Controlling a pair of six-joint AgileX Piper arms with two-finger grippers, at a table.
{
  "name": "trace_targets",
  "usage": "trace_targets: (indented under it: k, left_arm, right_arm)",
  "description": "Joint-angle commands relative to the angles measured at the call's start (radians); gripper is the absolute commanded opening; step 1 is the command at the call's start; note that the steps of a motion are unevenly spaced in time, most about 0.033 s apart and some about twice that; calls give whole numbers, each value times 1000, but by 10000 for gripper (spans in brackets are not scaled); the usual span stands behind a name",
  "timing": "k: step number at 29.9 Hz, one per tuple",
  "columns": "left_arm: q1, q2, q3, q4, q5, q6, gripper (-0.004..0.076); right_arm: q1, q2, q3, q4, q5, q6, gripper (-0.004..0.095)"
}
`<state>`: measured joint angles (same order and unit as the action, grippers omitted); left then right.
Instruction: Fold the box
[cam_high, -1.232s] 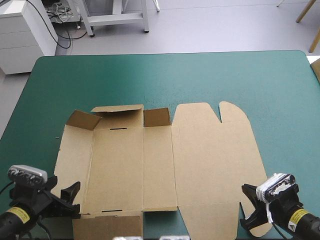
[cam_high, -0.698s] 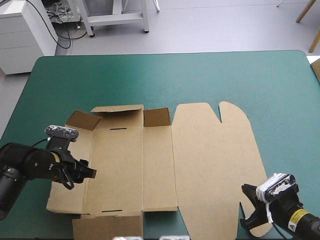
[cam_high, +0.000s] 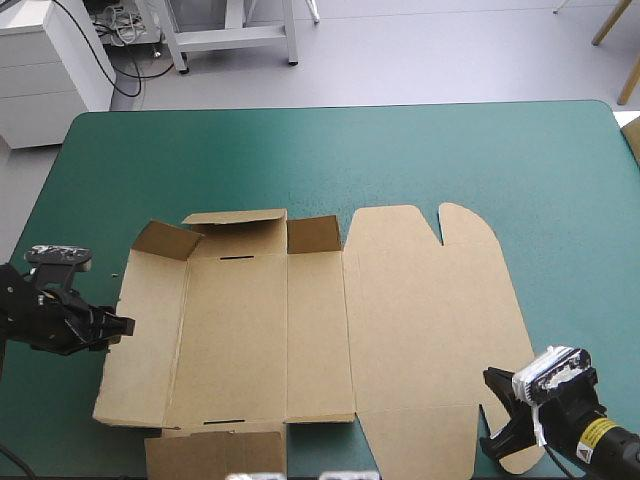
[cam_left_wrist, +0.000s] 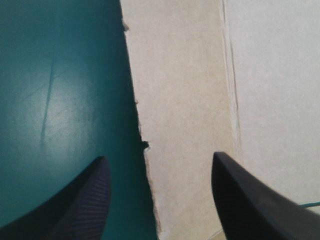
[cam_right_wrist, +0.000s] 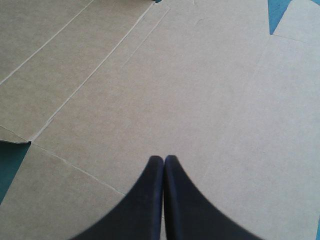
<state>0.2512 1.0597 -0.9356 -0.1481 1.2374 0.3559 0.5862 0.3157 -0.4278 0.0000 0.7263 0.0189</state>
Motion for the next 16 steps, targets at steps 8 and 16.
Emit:
trace_targets:
  k: [8,16]
  left_arm:
    - [170,137,-31,-170,39,161,421]
    - [176,271,-31,-193,45,161,421]
  right_arm:
    - [-4,7,-28,7,-67,-5,-21]
    - [-4,7,-28,7,-67,-7,-21]
